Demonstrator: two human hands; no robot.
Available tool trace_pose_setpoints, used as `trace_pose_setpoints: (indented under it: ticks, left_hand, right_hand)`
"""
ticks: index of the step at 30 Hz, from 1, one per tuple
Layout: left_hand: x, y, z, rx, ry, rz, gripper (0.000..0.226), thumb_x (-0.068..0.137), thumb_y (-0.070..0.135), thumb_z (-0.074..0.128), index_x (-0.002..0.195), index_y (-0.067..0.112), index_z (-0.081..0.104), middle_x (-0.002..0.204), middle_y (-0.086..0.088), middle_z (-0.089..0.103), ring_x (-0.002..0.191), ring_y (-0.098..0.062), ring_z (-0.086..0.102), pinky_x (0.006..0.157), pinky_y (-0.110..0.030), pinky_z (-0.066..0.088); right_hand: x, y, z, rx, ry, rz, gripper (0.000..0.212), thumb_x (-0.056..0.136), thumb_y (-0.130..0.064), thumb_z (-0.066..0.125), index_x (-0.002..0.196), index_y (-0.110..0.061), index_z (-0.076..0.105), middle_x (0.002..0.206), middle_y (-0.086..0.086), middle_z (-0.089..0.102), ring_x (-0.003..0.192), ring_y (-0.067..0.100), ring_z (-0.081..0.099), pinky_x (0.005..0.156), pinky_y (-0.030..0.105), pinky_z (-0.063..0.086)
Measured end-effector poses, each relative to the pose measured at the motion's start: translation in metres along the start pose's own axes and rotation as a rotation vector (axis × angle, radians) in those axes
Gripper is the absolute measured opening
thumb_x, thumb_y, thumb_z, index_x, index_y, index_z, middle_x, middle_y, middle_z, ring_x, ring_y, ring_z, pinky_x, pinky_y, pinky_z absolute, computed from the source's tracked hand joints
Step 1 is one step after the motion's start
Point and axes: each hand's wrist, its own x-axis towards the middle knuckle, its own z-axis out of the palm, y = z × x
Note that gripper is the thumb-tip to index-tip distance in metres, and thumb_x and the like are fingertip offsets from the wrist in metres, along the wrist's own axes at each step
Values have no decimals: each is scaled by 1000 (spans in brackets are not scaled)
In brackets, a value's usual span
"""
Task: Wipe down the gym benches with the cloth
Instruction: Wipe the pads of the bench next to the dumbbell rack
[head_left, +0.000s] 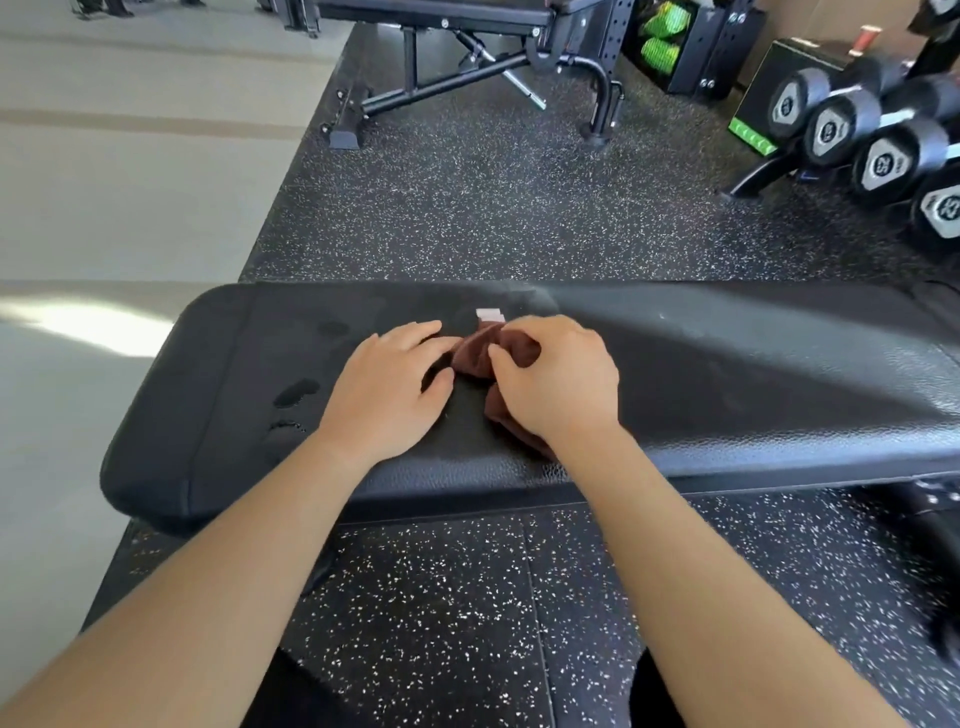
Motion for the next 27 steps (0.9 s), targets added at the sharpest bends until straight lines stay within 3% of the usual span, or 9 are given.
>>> trace_pose_setpoints:
  ticks: [4,12,21,27]
  left_hand:
    - [-1,-2,2,-10,7,-9,44,94,35,42,136,26,44,147,4,38,137,-16,29,114,-41,20]
    - [-4,-1,2,-19,2,-12,44,94,35,42,136,23,44,148,5,37,138,-15,28,113,-38,17]
    - [41,-14,-1,-21,-42,-39,48,92,38,47,136,19,44,148,0,36,139,-18,24,114,-42,21]
    - [84,-24,12,64,-18,-168,48,93,41,40,135,19,44,144,-1,42,134,-19,33,111,-40,24]
  right_hand:
    - [15,-7,4,-41,-40,54,24,84,-40,57,105,-33,67,106,1,64,105,28,56,84,43,51]
    - [-20,2,-5,-3,32,39,20,83,-39,62,101,-34,67,113,-9,63,107,22,55,88,42,48]
    - [46,15,0,-30,41,169,24,84,-44,58,106,-37,65,110,-5,64,109,25,52,89,44,48]
    - [20,32,-3,83,105,46,21,78,-41,60,98,-35,64,104,-12,62,103,21,57,84,44,50]
